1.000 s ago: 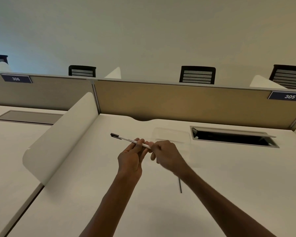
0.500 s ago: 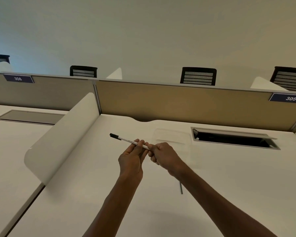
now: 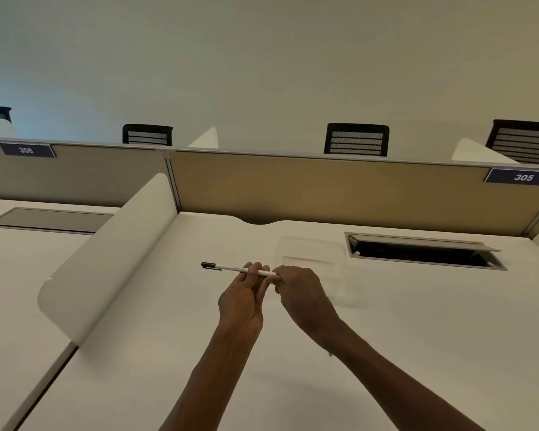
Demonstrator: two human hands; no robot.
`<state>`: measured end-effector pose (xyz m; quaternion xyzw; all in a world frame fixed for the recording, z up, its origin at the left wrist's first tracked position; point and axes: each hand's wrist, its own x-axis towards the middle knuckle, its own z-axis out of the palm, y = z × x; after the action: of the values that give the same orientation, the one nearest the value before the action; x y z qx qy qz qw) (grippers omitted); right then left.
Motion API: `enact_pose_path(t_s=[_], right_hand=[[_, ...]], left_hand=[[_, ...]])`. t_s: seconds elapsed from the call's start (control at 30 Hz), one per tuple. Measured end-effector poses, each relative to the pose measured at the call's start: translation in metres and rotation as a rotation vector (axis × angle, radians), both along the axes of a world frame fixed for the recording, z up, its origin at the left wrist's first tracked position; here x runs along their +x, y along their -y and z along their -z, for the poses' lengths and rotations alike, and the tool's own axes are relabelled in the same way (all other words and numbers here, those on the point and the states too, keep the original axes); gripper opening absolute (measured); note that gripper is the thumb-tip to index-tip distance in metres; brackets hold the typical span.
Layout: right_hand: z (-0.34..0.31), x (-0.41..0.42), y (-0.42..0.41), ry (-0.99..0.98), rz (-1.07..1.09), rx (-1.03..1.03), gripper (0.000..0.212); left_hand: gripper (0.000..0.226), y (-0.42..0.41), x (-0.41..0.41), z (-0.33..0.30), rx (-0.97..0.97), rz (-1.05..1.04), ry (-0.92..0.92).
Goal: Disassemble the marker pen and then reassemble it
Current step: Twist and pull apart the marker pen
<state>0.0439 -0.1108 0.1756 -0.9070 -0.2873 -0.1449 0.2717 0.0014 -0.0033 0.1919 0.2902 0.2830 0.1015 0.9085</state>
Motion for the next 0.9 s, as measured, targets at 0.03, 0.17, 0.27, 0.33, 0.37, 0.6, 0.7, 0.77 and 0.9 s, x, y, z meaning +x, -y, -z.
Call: enact_pose_path(t_s=[0.03,0.17,0.27,0.33,0.37,0.6,0.7,0.77,0.9], right_hand=[[-0.004,0.000,0.001,-0.075,-0.008,0.030,0.027],[-0.028,-0.002,0.001,-0.430,0.013,0.164,0.045],[-0.038,0.000,0.002,-0.659,-0.039,0.237,0.045],[-0.038,0.001,0.003,-0.709,-0.099,0.258,0.037],[-0.037,0.001,0.004,-0.701,-0.110,0.257,0.033],[-0.021,0.001,0.000,-0.221,-0.061,0.088,0.021],[-0.015,0.000,0.001,-0.127,-0.083,0.057,0.023],[-0.020,0.000,0.003,-0.267,-0.099,0.107,0.026],[-0.037,0.002,0.008,-0.594,-0.108,0.220,0.033]], left_hand=[[0.021,-0.001,0.000,0.001,0.007,0.004,0.002],[0.018,-0.003,-0.001,-0.002,0.043,0.034,0.046],[0.017,-0.004,-0.001,-0.004,0.118,0.055,0.065],[0.019,-0.005,-0.002,-0.003,0.145,0.051,0.077],[0.020,-0.005,-0.003,-0.003,0.150,0.045,0.081],[0.022,-0.003,-0.003,-0.005,0.138,-0.011,0.086],[0.023,-0.003,-0.003,-0.005,0.127,-0.003,0.075],[0.022,-0.004,-0.003,-0.005,0.138,0.026,0.080],[0.024,-0.006,-0.003,-0.004,0.186,0.093,0.102]])
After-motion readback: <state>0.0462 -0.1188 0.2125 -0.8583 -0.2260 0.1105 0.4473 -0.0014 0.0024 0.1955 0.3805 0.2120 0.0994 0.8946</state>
